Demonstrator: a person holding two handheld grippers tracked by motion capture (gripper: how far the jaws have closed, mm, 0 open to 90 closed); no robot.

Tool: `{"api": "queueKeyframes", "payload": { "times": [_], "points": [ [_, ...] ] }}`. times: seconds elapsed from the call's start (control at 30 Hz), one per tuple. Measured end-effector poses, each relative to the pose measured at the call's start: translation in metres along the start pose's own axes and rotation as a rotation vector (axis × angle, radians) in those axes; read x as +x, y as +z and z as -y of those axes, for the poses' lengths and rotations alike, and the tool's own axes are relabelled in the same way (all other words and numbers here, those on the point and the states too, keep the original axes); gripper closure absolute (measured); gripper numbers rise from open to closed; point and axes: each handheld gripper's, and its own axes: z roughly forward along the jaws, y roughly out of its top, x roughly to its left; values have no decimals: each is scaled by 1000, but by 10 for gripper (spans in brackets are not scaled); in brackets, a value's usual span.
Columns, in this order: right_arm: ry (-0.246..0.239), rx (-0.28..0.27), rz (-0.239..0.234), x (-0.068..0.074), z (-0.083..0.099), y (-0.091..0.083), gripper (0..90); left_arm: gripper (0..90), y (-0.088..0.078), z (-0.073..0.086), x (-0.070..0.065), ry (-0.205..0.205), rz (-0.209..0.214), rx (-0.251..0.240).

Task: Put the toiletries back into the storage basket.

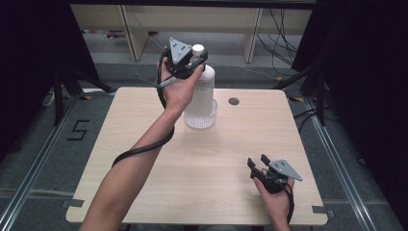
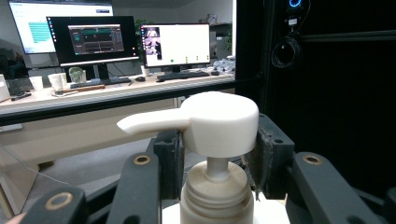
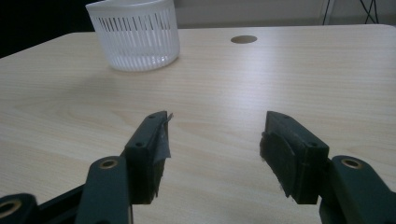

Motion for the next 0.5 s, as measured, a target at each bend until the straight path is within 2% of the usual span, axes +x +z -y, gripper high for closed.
{"api": "queueKeyframes", "payload": {
  "times": [0.03,0.1,0.13,0.17,0.5],
  "points": [
    [17,3,-1,1,0,0,416,592,1,0,0,0,2,-2],
    [-34,-4,1,-3,-1,0,416,592,3,0,0,1,3,-6],
    [-34,-6,3,-3,0,0,417,592,3,0,0,3,3,-5],
    [-7,-2,0,-1,0,1,416,592,4,-1,0,5,3,-5],
    [-11,0,5,-1,0,0,416,592,12,-2,4,11,-6,-16]
  ]
}}
